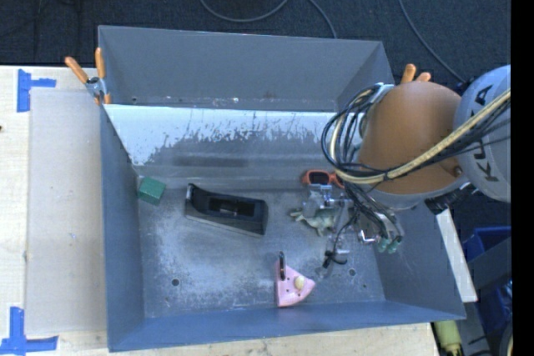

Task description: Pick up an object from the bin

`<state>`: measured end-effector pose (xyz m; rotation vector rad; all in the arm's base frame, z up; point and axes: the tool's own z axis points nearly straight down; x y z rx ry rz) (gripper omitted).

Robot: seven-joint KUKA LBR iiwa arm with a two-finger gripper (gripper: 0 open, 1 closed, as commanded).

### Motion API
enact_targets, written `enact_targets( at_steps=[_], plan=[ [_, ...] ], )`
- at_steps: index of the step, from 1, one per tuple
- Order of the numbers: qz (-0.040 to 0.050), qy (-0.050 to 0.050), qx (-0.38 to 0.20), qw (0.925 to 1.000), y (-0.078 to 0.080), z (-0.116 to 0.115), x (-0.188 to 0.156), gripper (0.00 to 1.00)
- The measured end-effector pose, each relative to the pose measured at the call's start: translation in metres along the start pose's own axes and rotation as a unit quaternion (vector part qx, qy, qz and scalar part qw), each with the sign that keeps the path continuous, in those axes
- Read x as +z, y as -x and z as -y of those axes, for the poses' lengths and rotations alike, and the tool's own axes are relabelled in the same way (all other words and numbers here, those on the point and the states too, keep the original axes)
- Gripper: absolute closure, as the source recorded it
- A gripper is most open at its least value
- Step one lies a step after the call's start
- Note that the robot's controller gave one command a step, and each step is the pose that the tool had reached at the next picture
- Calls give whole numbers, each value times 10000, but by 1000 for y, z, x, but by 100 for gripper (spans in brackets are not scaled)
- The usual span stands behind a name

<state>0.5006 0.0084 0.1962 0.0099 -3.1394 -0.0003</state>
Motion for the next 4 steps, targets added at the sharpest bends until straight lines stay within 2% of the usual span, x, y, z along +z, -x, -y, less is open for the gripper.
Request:
enact_targets(
  at_steps=[1,2,3,4],
  plan=[
    [7,1,289,9996,2,4,12,0],
    [-25,0,437,9990,0,15,35,0],
    [-11,2,544,9985,1,24,28,0],
    [-3,1,1168,9932,-11,12,62,0]
  ],
)
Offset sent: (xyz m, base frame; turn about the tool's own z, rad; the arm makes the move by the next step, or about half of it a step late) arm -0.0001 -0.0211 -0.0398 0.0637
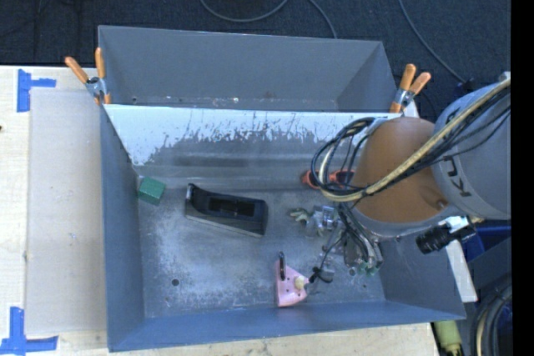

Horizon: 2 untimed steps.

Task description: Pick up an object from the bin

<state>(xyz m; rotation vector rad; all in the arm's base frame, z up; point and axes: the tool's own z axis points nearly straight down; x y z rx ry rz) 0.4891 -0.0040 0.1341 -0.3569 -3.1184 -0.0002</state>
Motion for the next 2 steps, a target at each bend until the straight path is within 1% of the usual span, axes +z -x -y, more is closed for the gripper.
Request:
enact_targets(
  at_steps=[1,2],
  plan=[
    [-25,-6,-495,9988,1,-10,31,0],
    [-14,0,-1667,9860,9,-22,43,0]
  ],
)
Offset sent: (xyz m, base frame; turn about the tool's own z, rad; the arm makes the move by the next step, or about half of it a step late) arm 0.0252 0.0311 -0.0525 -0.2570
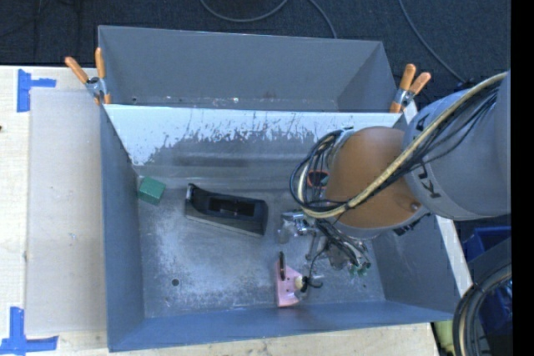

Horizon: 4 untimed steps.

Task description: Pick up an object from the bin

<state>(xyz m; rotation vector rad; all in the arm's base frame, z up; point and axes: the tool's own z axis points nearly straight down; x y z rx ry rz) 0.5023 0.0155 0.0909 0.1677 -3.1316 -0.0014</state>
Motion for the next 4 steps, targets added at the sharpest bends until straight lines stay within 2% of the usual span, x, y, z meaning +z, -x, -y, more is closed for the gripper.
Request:
enact_targets(
  at_steps=[1,3,4],
  plan=[
    [-18,1,738,9973,0,4,11,0],
    [-17,3,168,9999,1,15,11,0],
    [-29,-2,1714,9852,0,23,14,0]
  ],
)
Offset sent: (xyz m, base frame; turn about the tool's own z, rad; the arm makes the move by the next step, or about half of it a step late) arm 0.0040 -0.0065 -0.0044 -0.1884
